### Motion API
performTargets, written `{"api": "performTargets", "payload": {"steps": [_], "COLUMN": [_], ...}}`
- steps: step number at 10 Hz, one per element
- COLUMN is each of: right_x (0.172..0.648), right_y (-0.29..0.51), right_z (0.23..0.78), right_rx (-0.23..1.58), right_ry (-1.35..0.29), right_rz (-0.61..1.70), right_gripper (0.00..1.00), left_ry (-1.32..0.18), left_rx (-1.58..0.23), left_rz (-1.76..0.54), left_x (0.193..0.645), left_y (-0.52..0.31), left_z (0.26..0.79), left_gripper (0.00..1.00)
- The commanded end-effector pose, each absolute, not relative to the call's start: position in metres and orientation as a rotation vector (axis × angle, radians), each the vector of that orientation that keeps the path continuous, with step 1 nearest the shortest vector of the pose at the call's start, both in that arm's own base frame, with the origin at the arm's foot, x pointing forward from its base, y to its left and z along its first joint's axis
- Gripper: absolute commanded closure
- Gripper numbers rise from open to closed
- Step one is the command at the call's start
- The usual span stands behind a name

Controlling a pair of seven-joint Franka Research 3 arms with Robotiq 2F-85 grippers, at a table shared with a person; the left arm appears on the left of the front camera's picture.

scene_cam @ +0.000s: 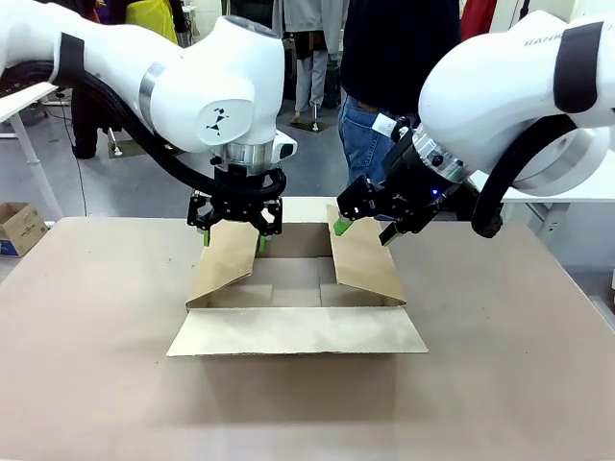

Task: Pack the gift set into the box.
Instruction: Place both hands on the side flaps of the Package Box and spread them outward.

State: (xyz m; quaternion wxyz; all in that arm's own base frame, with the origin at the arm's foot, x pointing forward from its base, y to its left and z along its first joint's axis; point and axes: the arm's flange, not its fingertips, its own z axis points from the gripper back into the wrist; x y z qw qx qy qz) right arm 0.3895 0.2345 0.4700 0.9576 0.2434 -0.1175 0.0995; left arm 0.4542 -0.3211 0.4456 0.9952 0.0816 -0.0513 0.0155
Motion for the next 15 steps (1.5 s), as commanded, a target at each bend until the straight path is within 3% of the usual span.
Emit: {"api": "performTargets", "payload": {"steps": [1,6,9,14,15], "right_x": [0.392,0.392,0.392,0.392,0.392], "right_y": [0.235,0.235,0.235,0.235,0.235], "right_z": [0.471,0.471,0.471,0.471,0.471], "right_rx": [0.478,0.478,0.478,0.478,0.478], "right_ry": [-0.254,-0.254,-0.254,-0.254,-0.254], "right_rz": [0.198,0.198,0.198,0.198,0.198], "right_gripper": [0.0,0.0,0.0,0.0,0.0], "left_ry": [-0.153,-0.205,-0.154,-0.016,-0.063], "left_rx": [0.209,0.193,0.126,-0.258,-0.064], "left_rz": [0.074,0.181,0.268,0.255,0.306], "left_x": [0.45,0.448,0.458,0.458,0.472], "left_y": [-0.304,-0.25,-0.202,-0.114,-0.15], "left_z": [0.456,0.479,0.473,0.447,0.456], "left_gripper": [0.0,0.0,0.0,0.0,0.0]}}
